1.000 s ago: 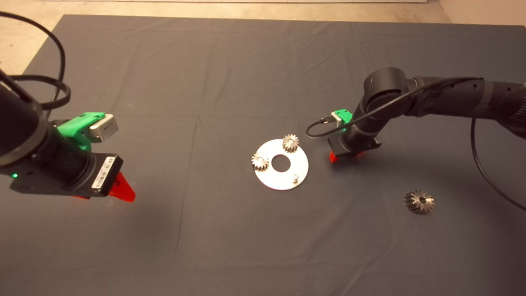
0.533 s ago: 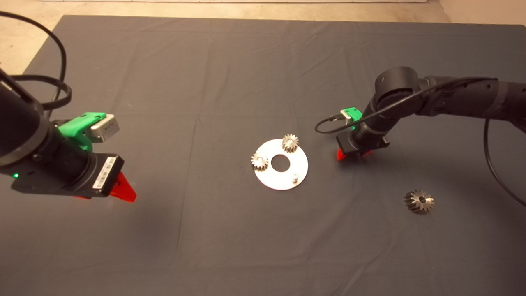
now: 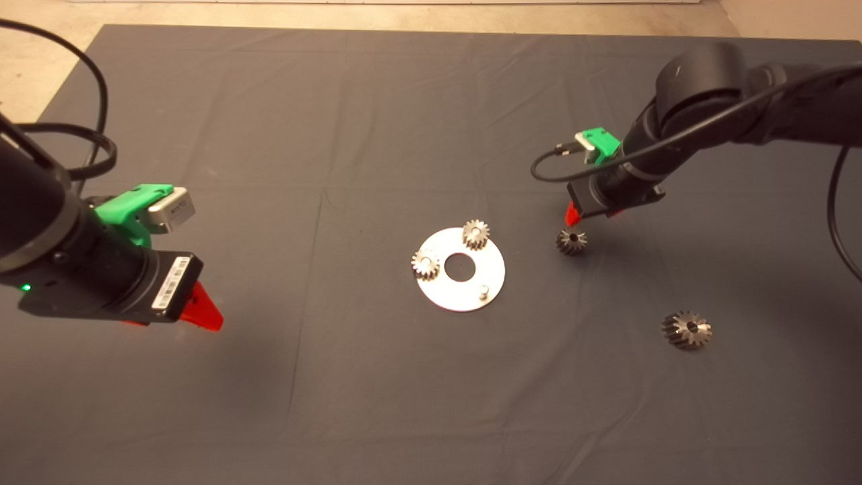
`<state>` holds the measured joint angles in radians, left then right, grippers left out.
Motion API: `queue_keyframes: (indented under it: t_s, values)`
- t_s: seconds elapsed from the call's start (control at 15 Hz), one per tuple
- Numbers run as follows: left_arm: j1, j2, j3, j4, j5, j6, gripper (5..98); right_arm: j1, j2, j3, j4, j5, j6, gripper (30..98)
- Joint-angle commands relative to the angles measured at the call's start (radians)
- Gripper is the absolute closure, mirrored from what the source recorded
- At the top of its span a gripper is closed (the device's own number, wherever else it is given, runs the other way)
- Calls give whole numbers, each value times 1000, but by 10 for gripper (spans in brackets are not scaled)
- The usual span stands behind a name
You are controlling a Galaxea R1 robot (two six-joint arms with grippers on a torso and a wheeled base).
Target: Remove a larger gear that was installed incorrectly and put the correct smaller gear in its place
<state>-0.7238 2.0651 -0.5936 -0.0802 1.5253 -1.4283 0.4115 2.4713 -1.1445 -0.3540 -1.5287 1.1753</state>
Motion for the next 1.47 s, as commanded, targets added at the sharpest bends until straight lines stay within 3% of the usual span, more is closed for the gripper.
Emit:
queue_keyframes:
  t_s: [0.0,0.33,0.87,1.4]
  values:
    - [-16,-3,8,2,133,-4,401,24,-1,7,12,-2,3,694]
    - [-16,-3,9,2,133,-4,401,-30,9,-22,10,-1,-3,694]
    - [-16,-3,5,2,133,-3,401,-31,36,-101,4,-1,-14,694]
    - [-16,-2,3,2,133,-3,401,-34,74,-112,4,1,-9,694]
